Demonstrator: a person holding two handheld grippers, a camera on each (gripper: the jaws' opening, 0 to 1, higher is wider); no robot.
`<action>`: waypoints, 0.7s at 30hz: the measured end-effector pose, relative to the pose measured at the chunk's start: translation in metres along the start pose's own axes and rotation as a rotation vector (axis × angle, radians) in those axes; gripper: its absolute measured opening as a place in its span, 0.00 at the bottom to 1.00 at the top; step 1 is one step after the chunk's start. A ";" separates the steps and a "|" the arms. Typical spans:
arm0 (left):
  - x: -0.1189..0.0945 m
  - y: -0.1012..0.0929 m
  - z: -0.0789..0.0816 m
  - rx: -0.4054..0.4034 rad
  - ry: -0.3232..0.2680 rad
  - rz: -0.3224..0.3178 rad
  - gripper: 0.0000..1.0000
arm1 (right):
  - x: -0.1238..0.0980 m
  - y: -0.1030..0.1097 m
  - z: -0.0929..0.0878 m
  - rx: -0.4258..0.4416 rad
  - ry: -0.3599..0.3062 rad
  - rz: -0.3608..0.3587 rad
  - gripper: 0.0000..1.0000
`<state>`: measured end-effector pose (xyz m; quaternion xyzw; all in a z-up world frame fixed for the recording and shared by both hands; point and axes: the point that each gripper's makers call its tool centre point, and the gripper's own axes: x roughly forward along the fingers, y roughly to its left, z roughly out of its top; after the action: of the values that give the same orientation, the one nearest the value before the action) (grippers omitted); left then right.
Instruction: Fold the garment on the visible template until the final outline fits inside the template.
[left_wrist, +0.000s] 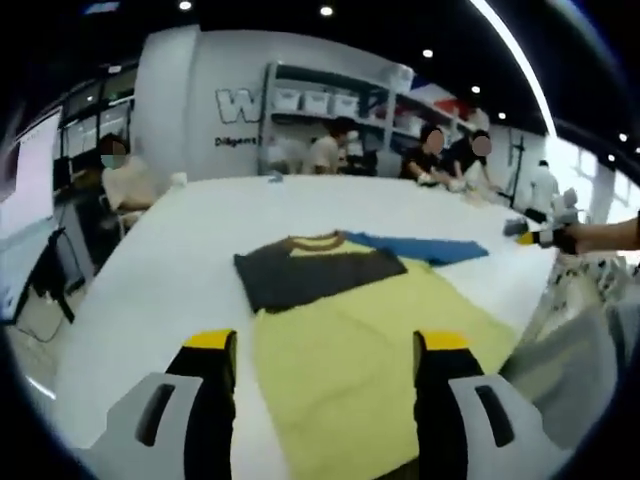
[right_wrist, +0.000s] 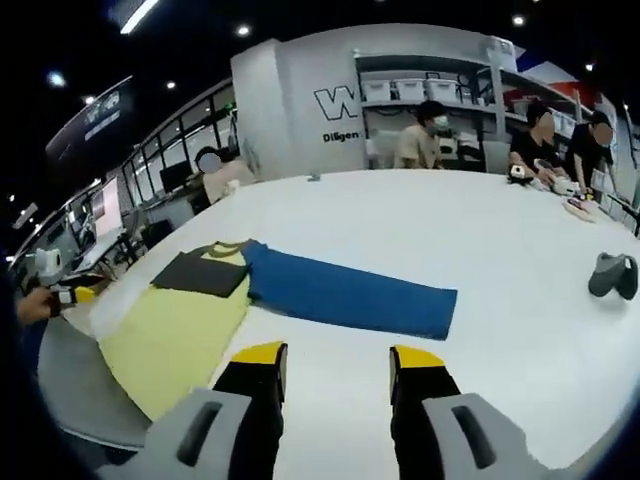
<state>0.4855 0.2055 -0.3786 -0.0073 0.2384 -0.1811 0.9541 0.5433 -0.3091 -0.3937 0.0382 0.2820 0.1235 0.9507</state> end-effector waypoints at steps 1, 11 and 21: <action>-0.001 0.000 0.000 -0.004 0.000 0.004 0.66 | 0.005 -0.008 -0.001 0.010 0.007 -0.013 0.37; -0.005 0.001 0.004 0.001 0.000 -0.002 0.66 | 0.053 -0.062 -0.007 0.039 0.067 -0.110 0.34; -0.009 0.005 0.006 -0.020 -0.024 -0.001 0.65 | 0.080 -0.095 -0.013 0.023 0.133 -0.182 0.31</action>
<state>0.4825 0.2134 -0.3699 -0.0191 0.2286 -0.1790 0.9567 0.6219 -0.3807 -0.4604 0.0150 0.3482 0.0360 0.9366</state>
